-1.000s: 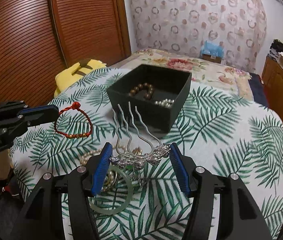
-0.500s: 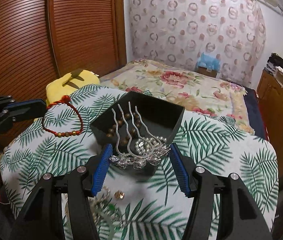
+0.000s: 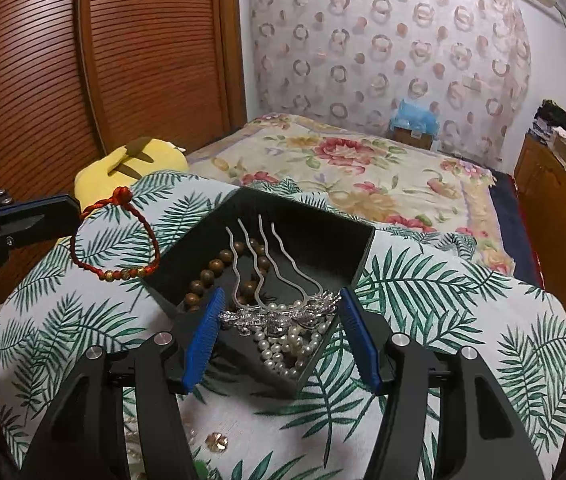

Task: Organize jewelry
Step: 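Carry the held jewelry into the black box and open the left tool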

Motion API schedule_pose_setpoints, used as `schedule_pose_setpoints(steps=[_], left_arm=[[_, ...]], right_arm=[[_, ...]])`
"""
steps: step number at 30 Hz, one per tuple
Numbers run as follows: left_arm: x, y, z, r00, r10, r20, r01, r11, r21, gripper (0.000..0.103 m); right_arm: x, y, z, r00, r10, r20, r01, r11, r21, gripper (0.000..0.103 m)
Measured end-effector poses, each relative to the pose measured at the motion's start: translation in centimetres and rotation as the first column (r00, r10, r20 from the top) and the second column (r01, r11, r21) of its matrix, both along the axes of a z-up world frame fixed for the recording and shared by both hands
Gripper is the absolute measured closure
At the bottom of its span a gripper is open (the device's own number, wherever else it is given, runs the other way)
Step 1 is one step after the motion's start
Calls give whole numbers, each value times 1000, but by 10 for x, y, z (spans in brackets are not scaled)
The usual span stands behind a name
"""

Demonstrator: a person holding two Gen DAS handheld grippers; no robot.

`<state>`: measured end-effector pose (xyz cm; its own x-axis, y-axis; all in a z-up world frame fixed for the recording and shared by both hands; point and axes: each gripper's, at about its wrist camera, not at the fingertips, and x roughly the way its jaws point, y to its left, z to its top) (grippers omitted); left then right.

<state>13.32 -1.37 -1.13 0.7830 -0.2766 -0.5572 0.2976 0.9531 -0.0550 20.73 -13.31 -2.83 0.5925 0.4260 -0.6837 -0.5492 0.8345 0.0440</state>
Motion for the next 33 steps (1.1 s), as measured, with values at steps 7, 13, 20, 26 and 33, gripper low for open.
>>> schedule_pose_setpoints(steps=[7,13,20,26,33], left_arm=[[14,5,-3,1000,16,-18,-16,1000,4,102],[19,3,-1,1000,20,-22,-19,1000,9,102],[30,-7,0,1000,4,-19,-4,1000,16,102],[43,-19,-1,1000,-6,-23,6,1000,23,102],[45,-29,-2,999,-11,-31,12,999,34,95]], right_arm=[[10,5,-1,1000,7,17,-7,1000,19,41],[7,1,0,1000,24,19,-24,999,33,38],[-17,-22,8,999,-2,52,2,1000,13,38],[-25,-48,11,998,-43,38,41,998,36,38],[-43,-64,9,998,-65,24,63,996,66,38]])
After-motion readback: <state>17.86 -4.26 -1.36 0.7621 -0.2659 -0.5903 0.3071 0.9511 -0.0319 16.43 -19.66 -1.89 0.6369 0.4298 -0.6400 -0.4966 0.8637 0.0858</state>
